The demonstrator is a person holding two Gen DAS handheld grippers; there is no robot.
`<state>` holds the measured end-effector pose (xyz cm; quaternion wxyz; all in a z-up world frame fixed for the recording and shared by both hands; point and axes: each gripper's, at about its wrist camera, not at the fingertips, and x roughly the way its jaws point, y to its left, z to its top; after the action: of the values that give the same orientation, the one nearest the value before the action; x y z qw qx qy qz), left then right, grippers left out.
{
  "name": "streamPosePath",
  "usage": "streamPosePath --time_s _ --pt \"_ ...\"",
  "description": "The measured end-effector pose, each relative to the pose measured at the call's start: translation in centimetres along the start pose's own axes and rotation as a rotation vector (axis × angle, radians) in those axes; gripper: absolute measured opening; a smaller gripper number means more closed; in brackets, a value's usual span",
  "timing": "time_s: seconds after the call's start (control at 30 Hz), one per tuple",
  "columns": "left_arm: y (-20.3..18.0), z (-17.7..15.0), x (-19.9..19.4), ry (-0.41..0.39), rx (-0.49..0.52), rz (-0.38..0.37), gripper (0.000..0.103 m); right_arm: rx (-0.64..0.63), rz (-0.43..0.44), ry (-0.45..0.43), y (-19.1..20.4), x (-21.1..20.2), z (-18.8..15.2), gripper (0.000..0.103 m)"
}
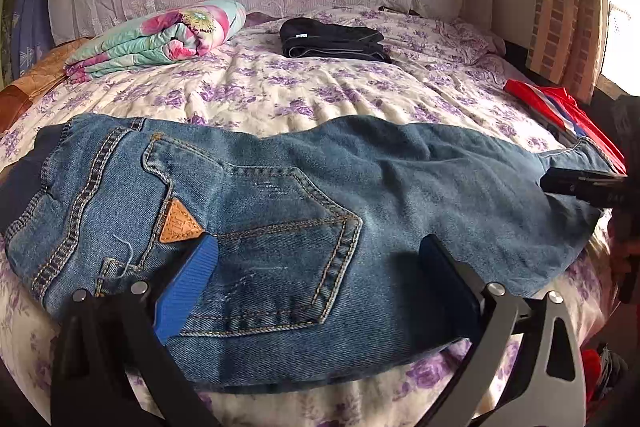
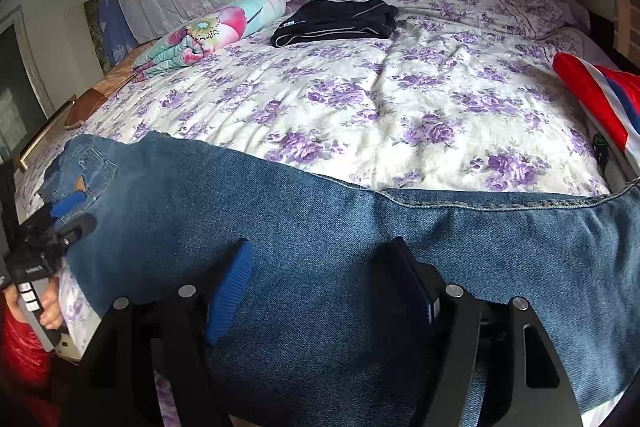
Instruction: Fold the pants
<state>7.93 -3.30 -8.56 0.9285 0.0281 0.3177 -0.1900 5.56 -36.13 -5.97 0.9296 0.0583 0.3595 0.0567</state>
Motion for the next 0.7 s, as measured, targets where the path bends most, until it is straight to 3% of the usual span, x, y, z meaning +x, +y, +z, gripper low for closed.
streamPosePath --time_s 0.07,0.17,0.23,0.3,0.37,0.4,0.57,0.63,0.7 --pt "-0.1 0.6 -0.7 -0.004 -0.044 0.020 0.098 -0.021 0.024 -0.079 1.4 -1.3 1.1 0.071" --pt "-0.7 2.8 -2.2 -0.068 -0.113 -0.118 0.098 -0.136 0.079 -0.116 5.3 -1.1 2.8 0.075" --pt "-1.7 4.4 -1.6 -0.050 -0.098 -0.137 0.098 -0.207 0.092 -0.082 7.9 1.2 3.1 0.078" --pt "-2.6 4.9 0.9 0.021 -0.056 -0.101 0.098 -0.253 0.096 0.020 9.3 4.8 2.5 0.079" --pt "-2.7 3.8 5.2 0.166 -0.021 -0.043 0.098 -0.244 0.097 0.071 9.1 6.3 2.2 0.083" --pt "-2.7 3.9 5.4 0.178 -0.012 -0.043 0.098 -0.226 0.114 0.044 8.8 5.4 2.4 0.083" --pt "-1.7 3.7 3.2 0.109 -0.104 -0.069 0.098 -0.135 0.105 -0.109 5.3 -1.1 1.4 0.083" --pt "-1.6 3.7 1.2 0.047 -0.171 -0.149 0.098 -0.113 0.051 -0.140 3.3 -3.5 0.2 0.087" --pt "-2.3 4.1 0.7 0.043 -0.191 -0.241 0.098 -0.083 -0.039 -0.121 0.9 -4.0 -1.1 0.092"
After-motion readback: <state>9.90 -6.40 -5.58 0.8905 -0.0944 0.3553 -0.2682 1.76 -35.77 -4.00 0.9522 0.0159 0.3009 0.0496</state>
